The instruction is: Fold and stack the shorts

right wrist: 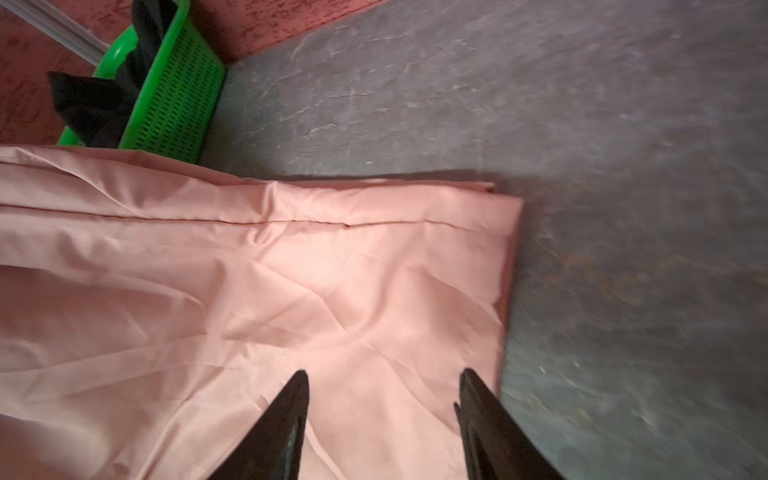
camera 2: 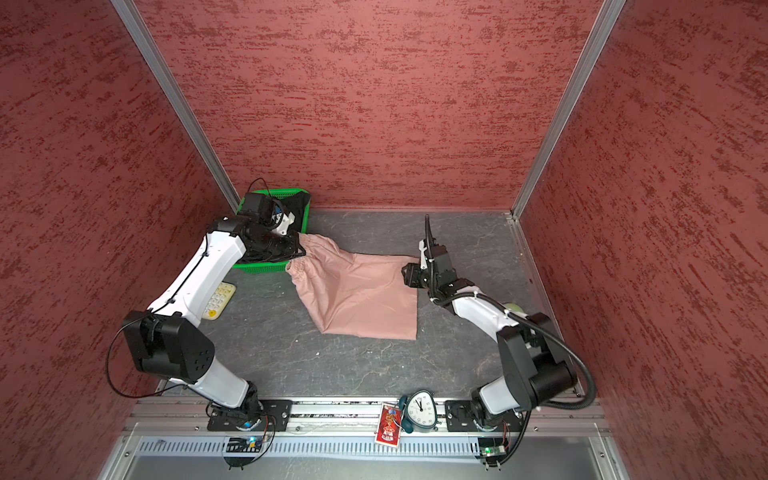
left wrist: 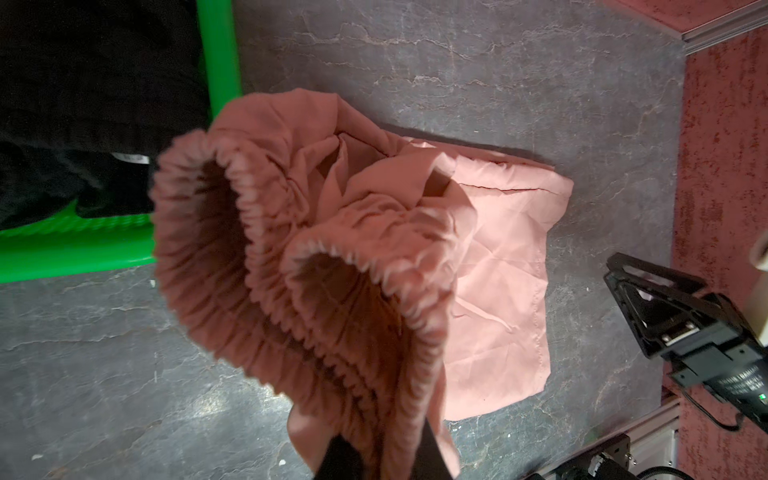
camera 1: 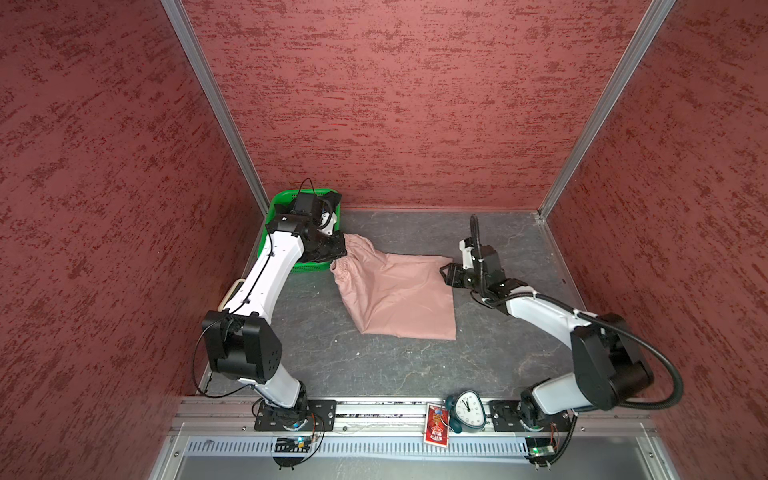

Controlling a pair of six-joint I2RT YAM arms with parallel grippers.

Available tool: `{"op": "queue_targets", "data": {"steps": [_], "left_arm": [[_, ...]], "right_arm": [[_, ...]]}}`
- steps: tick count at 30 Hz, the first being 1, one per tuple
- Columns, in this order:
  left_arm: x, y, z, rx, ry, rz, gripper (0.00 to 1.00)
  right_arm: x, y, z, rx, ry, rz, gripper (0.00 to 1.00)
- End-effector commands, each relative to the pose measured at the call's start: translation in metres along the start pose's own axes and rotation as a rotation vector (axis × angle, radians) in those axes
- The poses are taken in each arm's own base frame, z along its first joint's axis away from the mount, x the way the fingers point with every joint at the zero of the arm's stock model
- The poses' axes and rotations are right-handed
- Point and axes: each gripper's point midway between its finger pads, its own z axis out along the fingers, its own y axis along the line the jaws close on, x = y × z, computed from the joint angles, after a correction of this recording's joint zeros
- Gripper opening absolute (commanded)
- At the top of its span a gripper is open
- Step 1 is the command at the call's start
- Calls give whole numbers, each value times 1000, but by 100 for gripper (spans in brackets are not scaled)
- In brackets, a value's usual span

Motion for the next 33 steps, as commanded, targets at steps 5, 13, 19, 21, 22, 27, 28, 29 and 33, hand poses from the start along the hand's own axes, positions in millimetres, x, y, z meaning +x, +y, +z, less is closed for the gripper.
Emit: {"op": "queue_targets", "data": {"steps": [5, 13, 19, 21, 22, 27, 28, 29, 33], "left_arm": [[-5, -7, -3, -66, 33, 52, 0], [-9, 10, -16, -200, 31, 88, 0], [-5, 18, -15, -198, 54, 78, 0], [-7, 15, -17, -193, 49, 78, 0], [-8, 11, -18, -186, 43, 76, 0], [3, -16, -4, -118, 59, 69, 0], [6, -24, 1, -98, 58, 62, 0], [9, -31, 5, -77, 54, 55, 0], [17, -65, 17, 8, 43, 26, 0]], "right_arm": [[69, -32, 1, 61, 126, 72, 41], [98, -13, 24, -53, 191, 91, 34], [121, 11, 42, -85, 250, 54, 28], [125, 13, 44, -83, 258, 53, 28], [125, 13, 45, -78, 258, 54, 28], [126, 6, 46, -27, 247, 56, 43], [127, 6, 47, -25, 248, 59, 45], [128, 7, 48, -26, 249, 61, 45], [132, 7, 53, -26, 254, 79, 46]]}}
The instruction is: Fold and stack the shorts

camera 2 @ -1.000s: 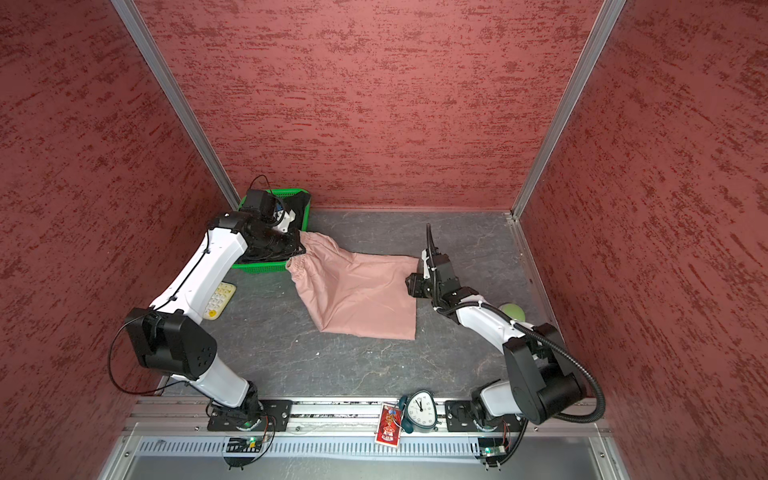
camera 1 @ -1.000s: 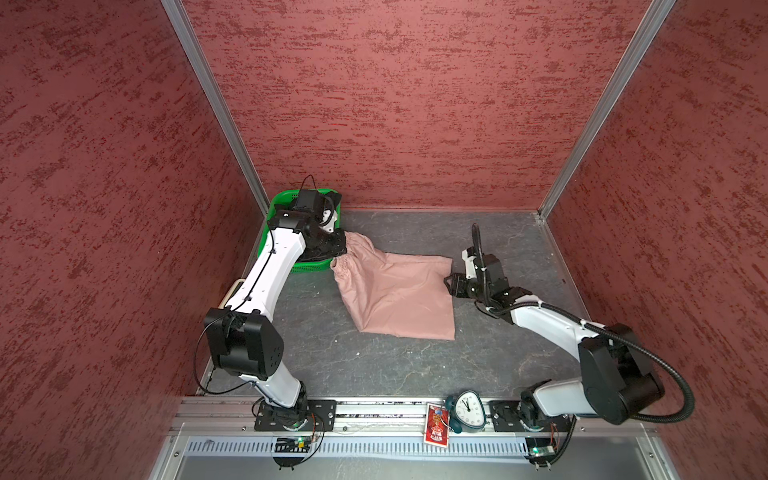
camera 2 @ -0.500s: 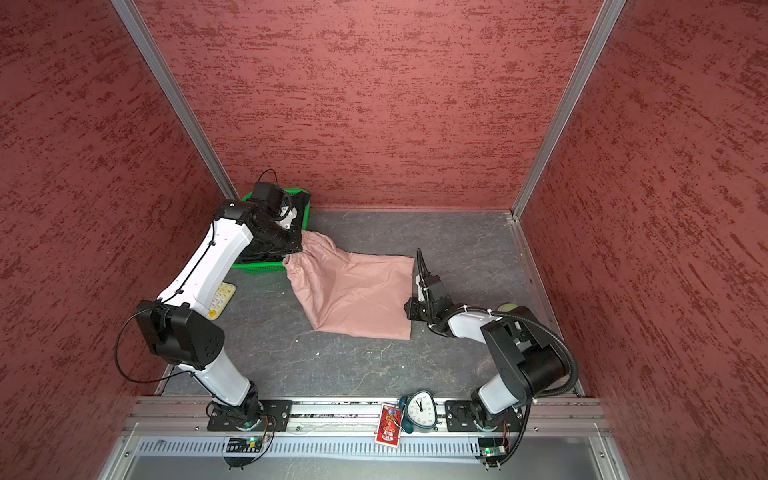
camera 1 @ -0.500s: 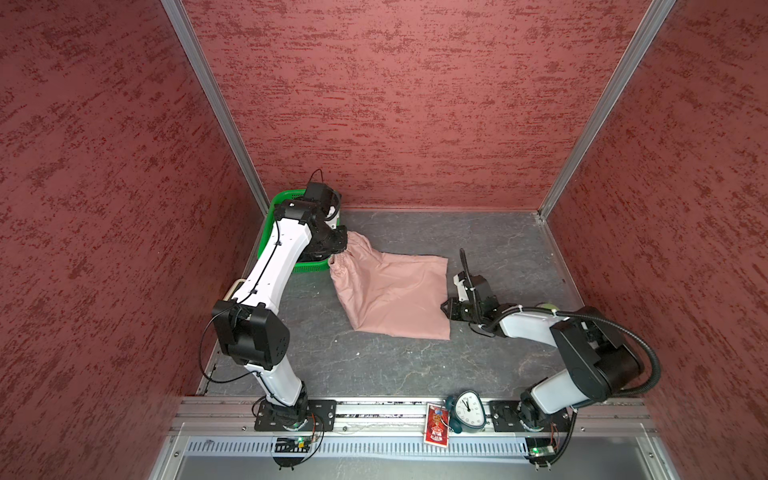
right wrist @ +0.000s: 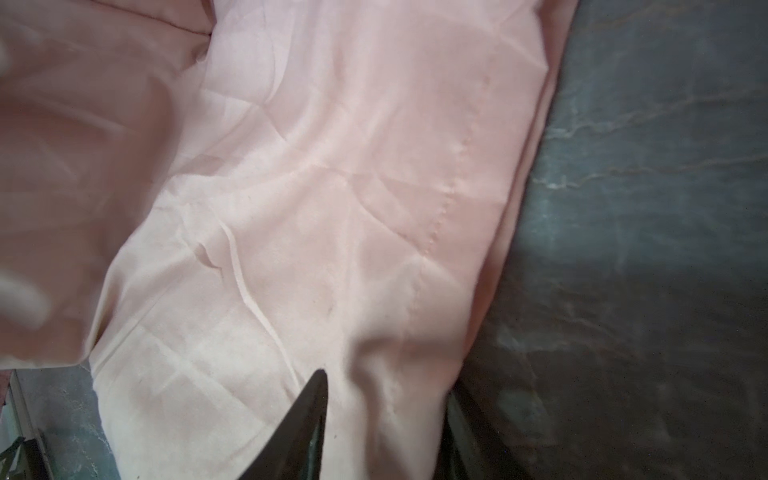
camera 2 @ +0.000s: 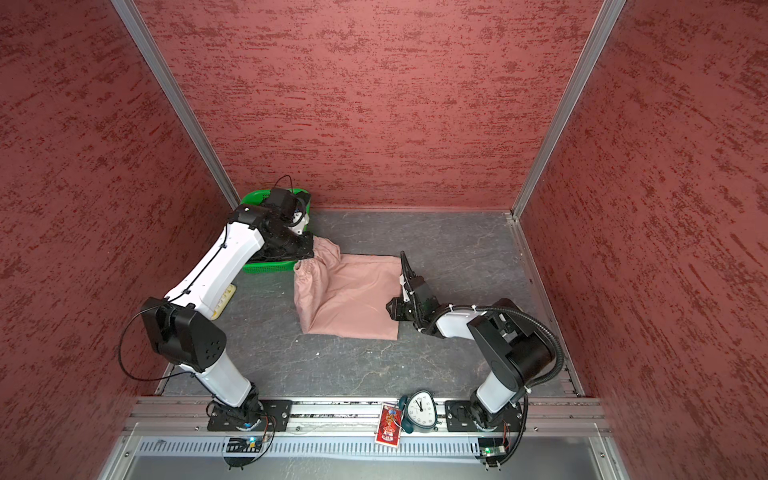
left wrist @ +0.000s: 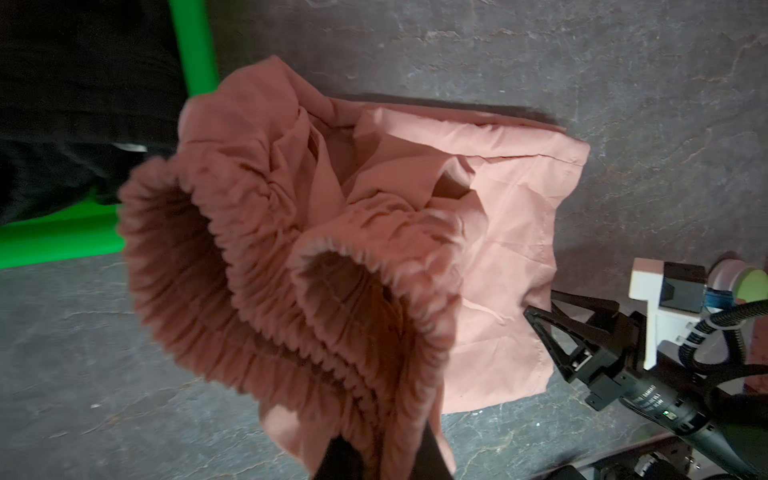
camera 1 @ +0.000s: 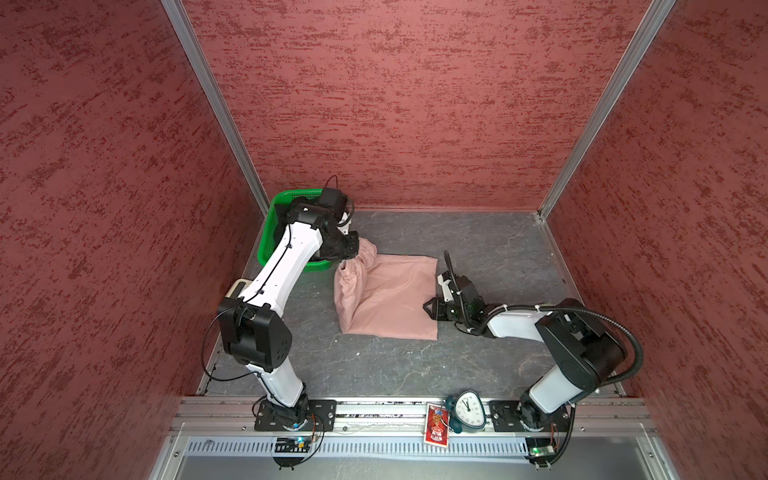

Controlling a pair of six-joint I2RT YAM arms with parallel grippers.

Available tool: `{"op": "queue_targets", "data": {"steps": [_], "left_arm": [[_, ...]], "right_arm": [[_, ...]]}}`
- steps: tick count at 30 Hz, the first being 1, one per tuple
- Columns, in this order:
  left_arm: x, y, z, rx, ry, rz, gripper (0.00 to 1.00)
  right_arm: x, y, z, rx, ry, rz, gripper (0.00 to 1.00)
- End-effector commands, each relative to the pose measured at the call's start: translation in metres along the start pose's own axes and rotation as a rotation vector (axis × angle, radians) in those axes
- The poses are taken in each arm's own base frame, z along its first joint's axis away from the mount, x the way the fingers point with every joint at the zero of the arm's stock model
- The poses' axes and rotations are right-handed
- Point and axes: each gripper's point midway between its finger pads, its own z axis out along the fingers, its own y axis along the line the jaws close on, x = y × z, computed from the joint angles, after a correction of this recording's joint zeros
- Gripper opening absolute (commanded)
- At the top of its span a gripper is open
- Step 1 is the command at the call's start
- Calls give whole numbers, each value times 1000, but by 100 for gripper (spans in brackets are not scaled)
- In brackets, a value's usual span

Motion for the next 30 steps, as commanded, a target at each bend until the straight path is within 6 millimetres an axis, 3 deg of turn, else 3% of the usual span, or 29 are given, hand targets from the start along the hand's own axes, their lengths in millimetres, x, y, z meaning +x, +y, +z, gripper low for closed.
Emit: {"op": "queue_targets", "data": {"steps": [1, 11, 16, 23, 24, 25, 28, 30], "left_arm": [[-4, -40, -3, 129, -52, -40, 0], [2, -93, 23, 269, -22, -97, 0], [18, -115, 46, 267, 41, -71, 0], [28, -127, 70, 274, 66, -79, 0], [30, -129, 75, 272, 69, -80, 4], [32, -131, 79, 272, 71, -78, 20], [33, -137, 89, 272, 73, -64, 53], [27, -142, 89, 280, 52, -60, 92]], "right_arm": [[20, -20, 10, 82, 59, 47, 46], [25, -19, 18, 89, 79, 36, 46], [27, -19, 21, 84, 85, 42, 48], [27, -17, 21, 79, 88, 45, 52], [27, -17, 19, 78, 87, 47, 54], [25, -16, 17, 82, 82, 47, 55], [19, -13, 2, 93, 58, 51, 61], [13, -10, -16, 97, 27, 70, 65]]}}
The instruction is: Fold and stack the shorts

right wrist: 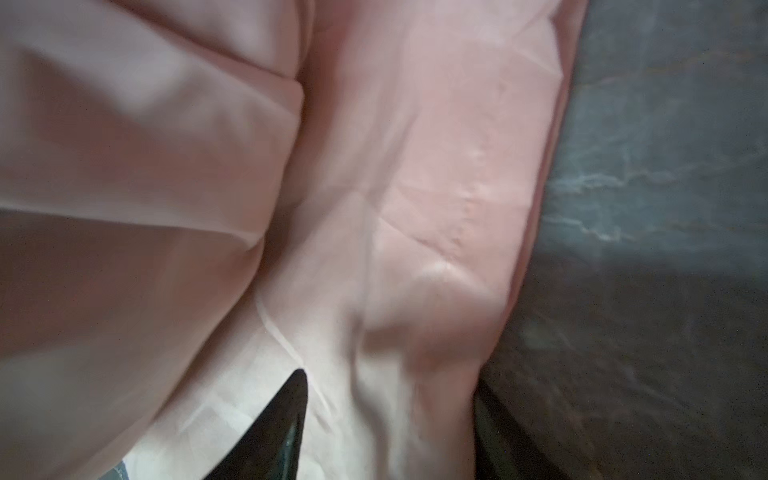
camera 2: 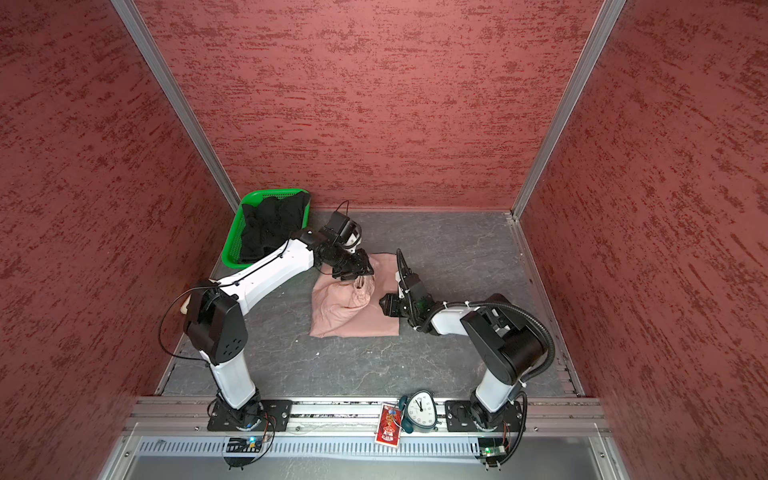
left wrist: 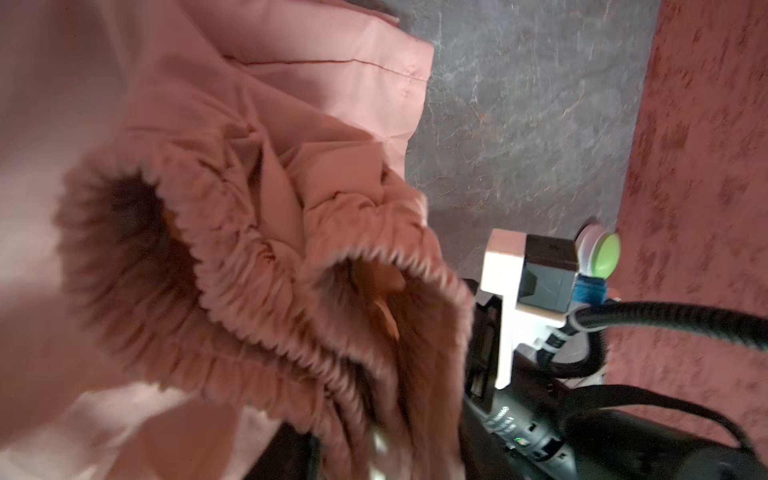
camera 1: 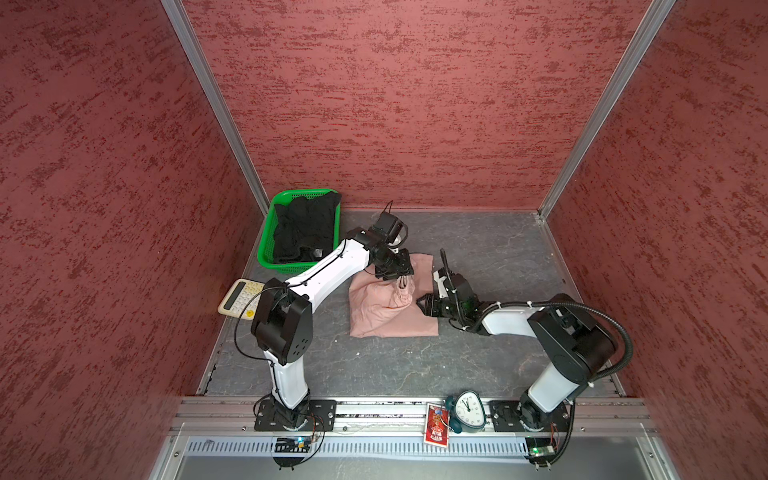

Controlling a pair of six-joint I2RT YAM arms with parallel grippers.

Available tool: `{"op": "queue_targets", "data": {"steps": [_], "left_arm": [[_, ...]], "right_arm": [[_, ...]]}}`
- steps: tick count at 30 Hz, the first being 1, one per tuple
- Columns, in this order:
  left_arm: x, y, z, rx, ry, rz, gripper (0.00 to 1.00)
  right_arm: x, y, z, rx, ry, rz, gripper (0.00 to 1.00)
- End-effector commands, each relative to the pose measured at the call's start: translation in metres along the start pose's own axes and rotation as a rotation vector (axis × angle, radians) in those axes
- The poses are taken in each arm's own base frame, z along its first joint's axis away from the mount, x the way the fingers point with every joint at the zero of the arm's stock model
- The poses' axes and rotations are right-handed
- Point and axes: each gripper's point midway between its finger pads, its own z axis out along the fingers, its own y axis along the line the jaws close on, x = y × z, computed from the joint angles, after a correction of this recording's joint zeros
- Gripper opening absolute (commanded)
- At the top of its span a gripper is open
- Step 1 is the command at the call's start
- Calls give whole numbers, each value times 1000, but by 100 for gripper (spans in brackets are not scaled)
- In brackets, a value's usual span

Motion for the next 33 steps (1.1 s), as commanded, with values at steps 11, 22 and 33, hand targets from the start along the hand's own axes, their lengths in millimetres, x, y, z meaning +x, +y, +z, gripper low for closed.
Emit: {"op": "queue_targets", "data": {"steps": [11, 22, 33], "left_arm": [[-53, -39, -77, 32, -261, 139, 99], [1, 72, -114, -24, -348, 29, 99], [38, 134, -92, -40, -309, -95, 99]], "right_arm": [[-17, -2, -135, 63, -109, -16, 73], [-23, 40, -68, -101, 58, 49, 77], [-21, 57, -26, -84, 94, 17, 83]]}}
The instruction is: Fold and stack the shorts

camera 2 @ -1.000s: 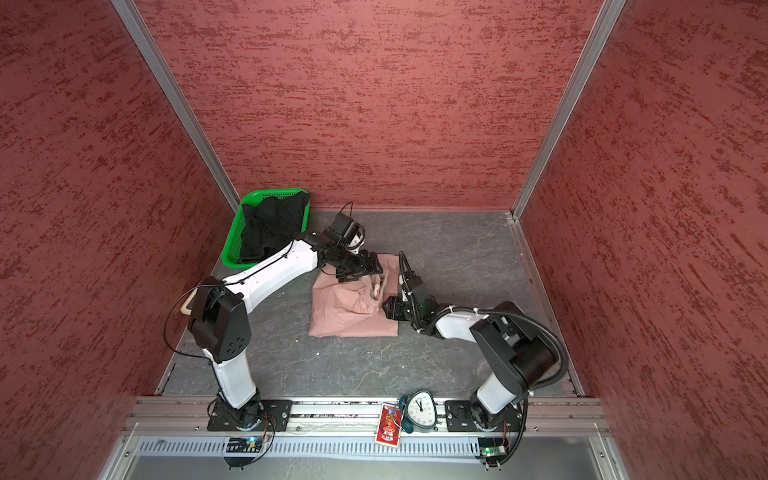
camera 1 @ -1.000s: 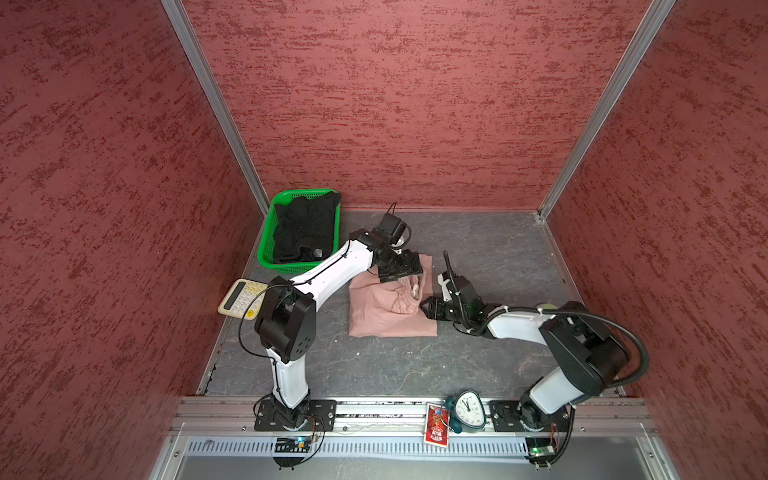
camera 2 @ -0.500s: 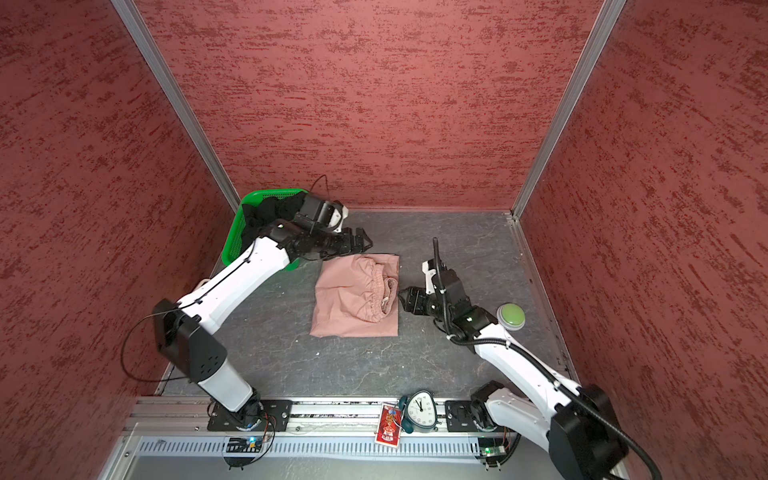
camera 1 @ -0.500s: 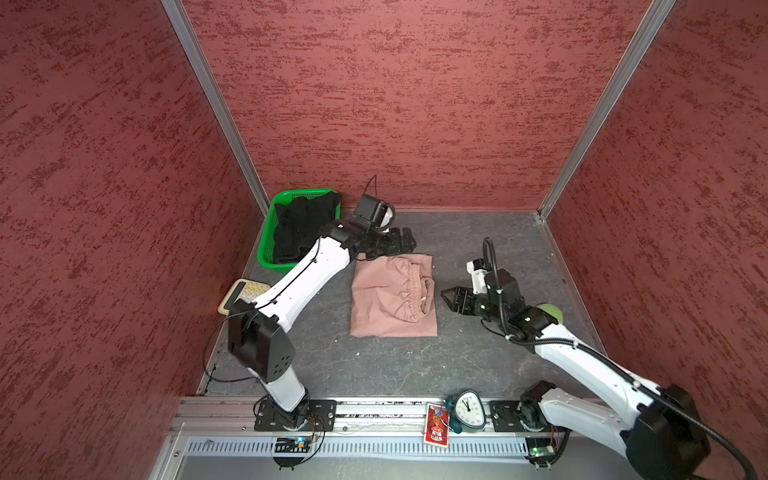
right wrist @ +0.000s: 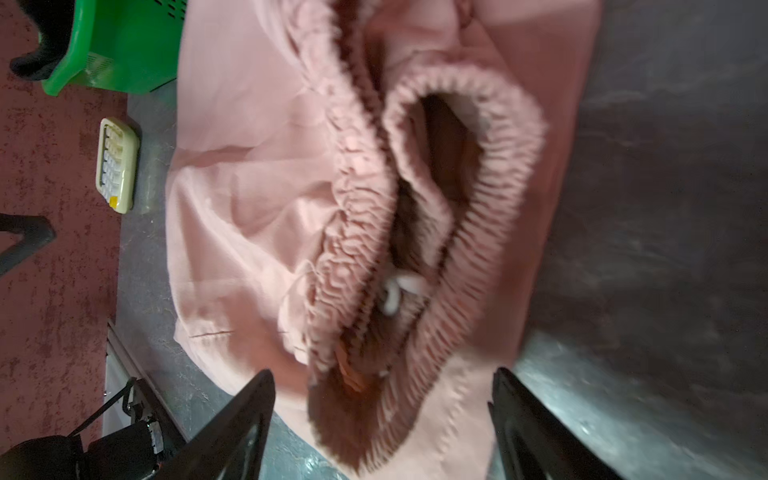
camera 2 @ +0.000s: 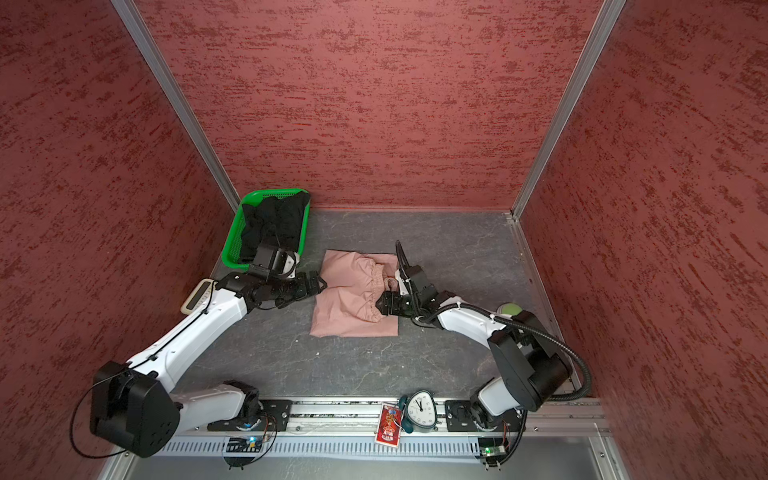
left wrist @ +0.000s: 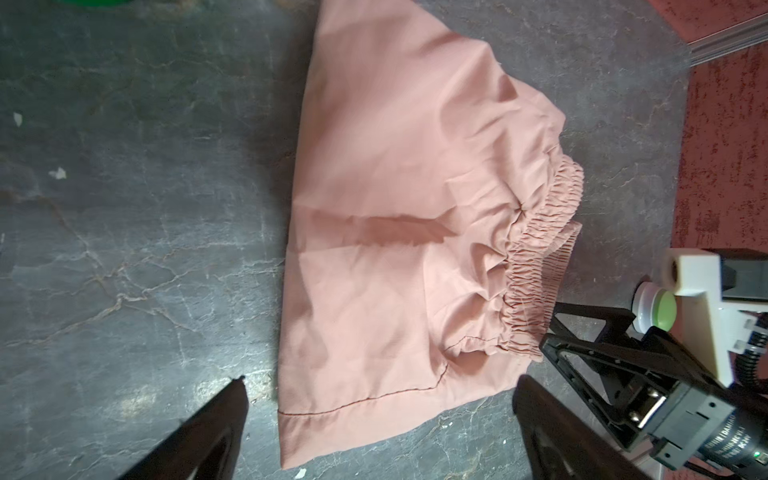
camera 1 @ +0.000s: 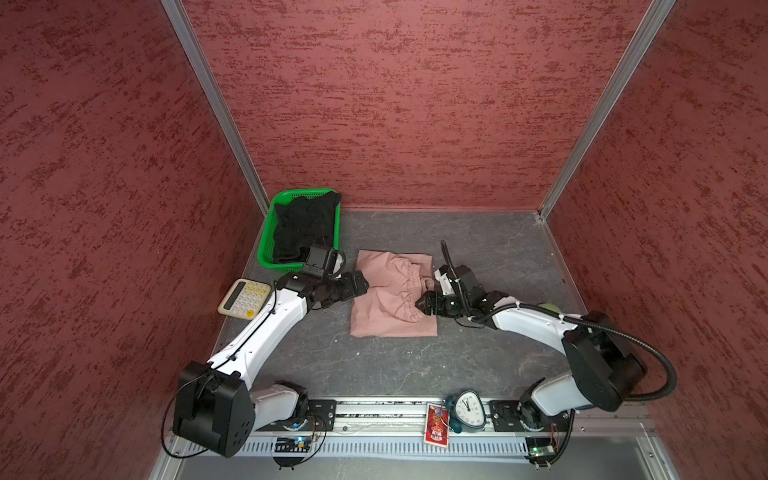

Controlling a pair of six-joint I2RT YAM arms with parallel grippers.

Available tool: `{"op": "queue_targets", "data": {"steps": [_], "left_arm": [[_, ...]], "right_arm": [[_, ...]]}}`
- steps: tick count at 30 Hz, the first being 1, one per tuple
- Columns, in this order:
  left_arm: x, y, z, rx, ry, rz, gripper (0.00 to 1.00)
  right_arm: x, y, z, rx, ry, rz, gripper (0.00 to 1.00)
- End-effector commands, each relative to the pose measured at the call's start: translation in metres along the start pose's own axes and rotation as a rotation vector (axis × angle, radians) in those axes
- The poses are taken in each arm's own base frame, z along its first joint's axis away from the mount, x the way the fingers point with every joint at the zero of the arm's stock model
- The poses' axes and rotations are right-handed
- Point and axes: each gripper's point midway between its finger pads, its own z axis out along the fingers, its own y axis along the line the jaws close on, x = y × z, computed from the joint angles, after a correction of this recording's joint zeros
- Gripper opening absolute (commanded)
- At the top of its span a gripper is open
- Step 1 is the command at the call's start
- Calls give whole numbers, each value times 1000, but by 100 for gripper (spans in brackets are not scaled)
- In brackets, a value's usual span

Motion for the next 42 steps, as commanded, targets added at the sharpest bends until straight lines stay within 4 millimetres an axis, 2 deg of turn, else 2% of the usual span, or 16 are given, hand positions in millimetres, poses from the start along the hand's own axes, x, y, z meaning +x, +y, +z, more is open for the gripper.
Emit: {"op": "queue_targets", "data": {"steps": [1, 4, 9, 10, 13, 16, 19, 22, 25, 29, 32, 35, 36, 38, 40, 42], "left_arm": [[-10, -7, -4, 43, -46, 16, 99], [-6, -3, 2, 50, -34, 10, 99], [0, -1, 12, 76, -10, -7, 99], [2, 0, 14, 79, -7, -9, 99], [5, -1, 18, 102, 0, -4, 99], [5, -14, 14, 170, -9, 26, 99], [2, -35, 3, 257, -26, 73, 99], [0, -49, -3, 286, -36, 96, 99], [4, -56, 5, 312, -10, 88, 99], [16, -64, 27, 328, 37, 87, 99], [26, -71, 45, 335, 64, 97, 99], [40, -67, 64, 302, 94, 96, 99], [45, -63, 71, 284, 106, 90, 99], [52, -54, 80, 269, 121, 74, 99], [58, -47, 88, 255, 132, 71, 99], [67, -42, 97, 237, 146, 88, 99]], "right_arm": [[-20, 12, 7, -9, -57, -3, 83], [-23, 2, 18, 37, -48, 15, 83], [-31, 6, 31, 21, -51, 38, 79], [-31, 6, 33, 16, -48, 47, 76], [-32, 8, 39, 0, -41, 59, 60], [-35, 18, 36, -28, -36, 59, 34], [-42, 35, 22, -104, -46, 75, 9], [-46, 47, 9, -207, -35, 137, 0], [-46, 52, -3, -287, -18, 202, 0], [-41, 55, -16, -336, -2, 255, 1], [-28, 48, -15, -365, 8, 324, 3], [-7, 30, -10, -383, 8, 412, 3], [-1, 23, -8, -371, 7, 430, 6], [9, 7, -3, -314, 8, 437, 20], [15, -6, -1, -248, 9, 422, 25], [16, -16, -2, -179, 11, 394, 43]]}}
